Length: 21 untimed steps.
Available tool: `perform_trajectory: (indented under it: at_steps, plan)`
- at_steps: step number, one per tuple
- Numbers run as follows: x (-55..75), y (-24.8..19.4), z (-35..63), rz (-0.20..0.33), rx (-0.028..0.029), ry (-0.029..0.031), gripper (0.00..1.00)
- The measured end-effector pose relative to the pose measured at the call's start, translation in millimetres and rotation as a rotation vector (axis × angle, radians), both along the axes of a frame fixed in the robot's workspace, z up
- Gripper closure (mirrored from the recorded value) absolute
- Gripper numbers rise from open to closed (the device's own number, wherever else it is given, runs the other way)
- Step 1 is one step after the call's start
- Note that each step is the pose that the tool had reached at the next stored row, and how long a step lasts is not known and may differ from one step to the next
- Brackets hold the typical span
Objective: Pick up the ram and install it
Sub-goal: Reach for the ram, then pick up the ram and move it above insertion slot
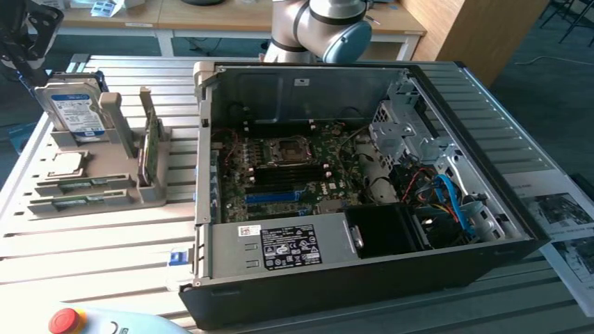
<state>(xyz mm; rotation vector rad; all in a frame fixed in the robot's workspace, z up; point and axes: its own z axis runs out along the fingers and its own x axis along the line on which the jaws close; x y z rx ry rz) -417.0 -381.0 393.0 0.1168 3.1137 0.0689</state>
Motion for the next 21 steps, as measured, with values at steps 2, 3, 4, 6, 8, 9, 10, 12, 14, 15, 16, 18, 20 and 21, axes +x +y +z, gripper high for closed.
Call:
perform_trajectory:
  at_steps: [2,3,4,6,8,9,10,12,14,15,16,18,20,21]
  plan:
    - [0.0,-0.1,0.0,0.000,0.0000,0.0000,0.90]
    - [0.0,-0.1,0.0,0.000,-0.0001,0.0000,0.90]
    - [0.0,-0.1,0.0,0.000,0.0000,0.0000,0.90]
    - [0.0,-0.1,0.0,0.000,0.0000,0.0000,0.90]
    - [0.0,-0.1,0.0,0.000,0.0000,0.0000,0.90]
    - [0.0,-0.1,0.0,0.000,0.0000,0.0000,0.90]
    - [0.0,-0.1,0.0,0.000,0.0000,0.0000,0.90]
    - [0.0,-0.1,0.0,0.001,0.0000,0.0000,0.90]
    - [0.0,-0.1,0.0,0.005,0.0000,0.0000,0.90]
    - [0.0,-0.1,0.0,0.008,0.0000,0.0001,0.90]
    - [0.0,-0.1,0.0,0.013,0.0000,0.0001,0.90]
    - [0.0,-0.1,0.0,0.026,-0.0001,0.0000,0.90]
    - [0.0,-0.1,0.0,0.046,0.0000,0.0000,0.90]
    - [0.0,-0.1,0.0,0.057,0.0000,0.0000,0.90]
